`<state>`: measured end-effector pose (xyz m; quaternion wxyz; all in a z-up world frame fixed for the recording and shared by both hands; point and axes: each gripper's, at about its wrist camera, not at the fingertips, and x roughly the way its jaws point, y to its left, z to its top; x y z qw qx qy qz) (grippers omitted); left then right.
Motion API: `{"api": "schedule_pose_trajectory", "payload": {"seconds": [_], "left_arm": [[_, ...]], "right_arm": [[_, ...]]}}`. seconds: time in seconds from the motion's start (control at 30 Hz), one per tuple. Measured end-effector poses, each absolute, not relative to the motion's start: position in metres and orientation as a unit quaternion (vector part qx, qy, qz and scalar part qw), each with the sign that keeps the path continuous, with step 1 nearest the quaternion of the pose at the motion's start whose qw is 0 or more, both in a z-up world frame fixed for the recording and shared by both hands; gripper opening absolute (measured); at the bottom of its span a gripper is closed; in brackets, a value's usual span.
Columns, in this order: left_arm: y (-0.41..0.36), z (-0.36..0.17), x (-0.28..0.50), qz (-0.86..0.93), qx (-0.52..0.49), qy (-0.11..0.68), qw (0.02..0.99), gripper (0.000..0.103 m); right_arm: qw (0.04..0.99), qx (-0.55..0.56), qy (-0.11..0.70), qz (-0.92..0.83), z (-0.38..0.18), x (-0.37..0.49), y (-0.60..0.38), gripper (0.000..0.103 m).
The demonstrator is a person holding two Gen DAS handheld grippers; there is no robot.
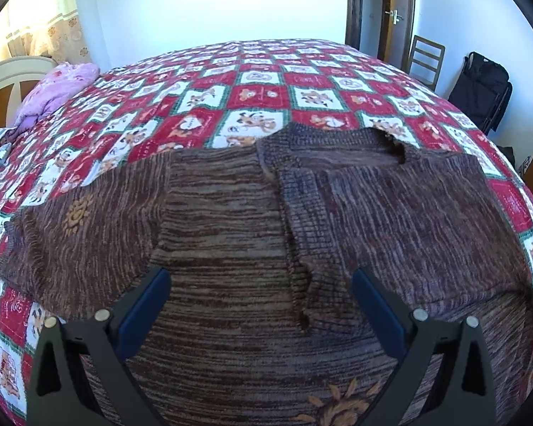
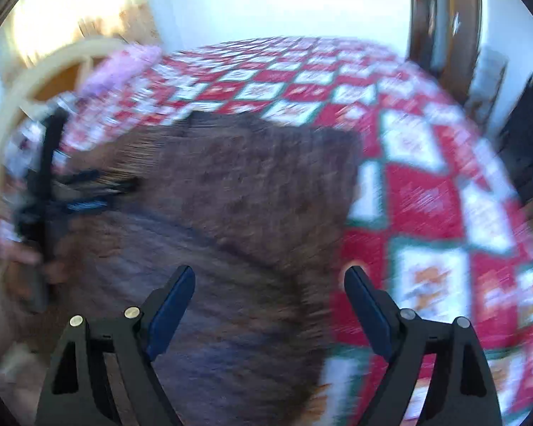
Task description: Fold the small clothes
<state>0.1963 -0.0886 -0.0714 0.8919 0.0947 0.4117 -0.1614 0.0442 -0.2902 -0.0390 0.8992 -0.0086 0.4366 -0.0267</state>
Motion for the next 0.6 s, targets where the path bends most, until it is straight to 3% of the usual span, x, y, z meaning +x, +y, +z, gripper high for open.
{"api": "schedule_pose_trajectory", "payload": {"seconds": [0.13,0.3,0.33,0.4,0.47,0.6], "left_arm": [[-0.09,-0.071,0.195,-0.159,0.099,0.409,0.893,0.103],[-0.09,-0.077,0.2,-0.15,0.096,0.416,0.892,0.103],[-0.091,-0.077,0.201,-0.148,0.094,0.418,0.891,0.103],[-0.094,-0.079,0.203,-0.15,0.091,0.422,0.889,0.103],[-0.097,-0.079,0.202,-0.153,0.092,0.42,0.89,0.103],[-0.106,-0.085,0.2,-0.153,0.109,0.414,0.89,0.103]], "right_arm": [[0.88,-0.106,0.46,-0.042,-0.058,0.059,-0.276,0.048],[0.868,-0.163,0.469,-0.022,-0.074,0.063,-0.275,0.047],[0.869,-0.143,0.473,-0.033,-0.072,0.064,-0.286,0.04],[0.867,-0.101,0.486,-0.051,-0.071,0.063,-0.305,0.009],[0.876,-0.029,0.478,-0.051,-0.07,0.054,-0.326,0.009],[0.88,0.01,0.471,-0.058,-0.073,0.048,-0.335,0.009]]}}
